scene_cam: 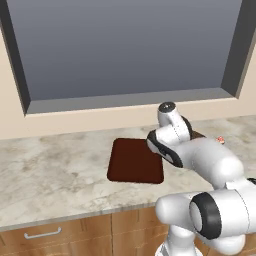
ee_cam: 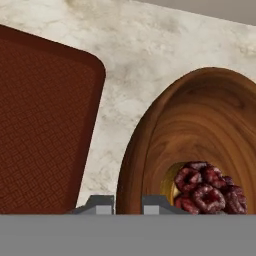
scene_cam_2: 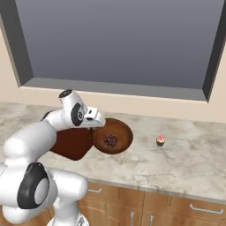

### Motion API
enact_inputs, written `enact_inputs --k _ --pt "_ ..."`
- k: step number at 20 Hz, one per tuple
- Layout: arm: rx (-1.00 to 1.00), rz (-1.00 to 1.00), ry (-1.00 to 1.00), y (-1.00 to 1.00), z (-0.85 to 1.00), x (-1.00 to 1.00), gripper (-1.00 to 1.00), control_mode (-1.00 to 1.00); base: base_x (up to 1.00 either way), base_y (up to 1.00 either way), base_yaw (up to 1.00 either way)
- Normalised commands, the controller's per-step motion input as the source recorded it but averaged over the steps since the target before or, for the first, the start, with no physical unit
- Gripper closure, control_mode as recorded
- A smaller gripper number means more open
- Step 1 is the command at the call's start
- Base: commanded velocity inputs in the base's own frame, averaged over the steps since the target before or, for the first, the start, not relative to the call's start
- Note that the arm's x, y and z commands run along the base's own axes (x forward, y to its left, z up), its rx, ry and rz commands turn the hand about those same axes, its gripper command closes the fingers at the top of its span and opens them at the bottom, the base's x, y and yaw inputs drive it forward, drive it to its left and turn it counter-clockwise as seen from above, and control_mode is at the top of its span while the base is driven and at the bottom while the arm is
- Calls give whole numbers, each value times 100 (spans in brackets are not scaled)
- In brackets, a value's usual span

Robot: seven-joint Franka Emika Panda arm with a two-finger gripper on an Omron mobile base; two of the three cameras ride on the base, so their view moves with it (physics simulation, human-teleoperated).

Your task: Place the bowl with cake and the cupcake onto the tray.

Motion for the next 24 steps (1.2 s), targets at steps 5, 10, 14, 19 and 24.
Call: enact_inputs --k 5,10,14,19,24 --pt "-6 6 3 55 5 79 100 -100 0 0 0" --pt "-8 14 23 47 23 34 100 -100 0 0 0" --pt "-22 6 19 83 15 21 100 -100 0 0 0" --pt "-17 0 8 70 3 23 100 -100 0 0 0" --pt "5 -15 -7 38 -15 1 100 -100 0 0 0"
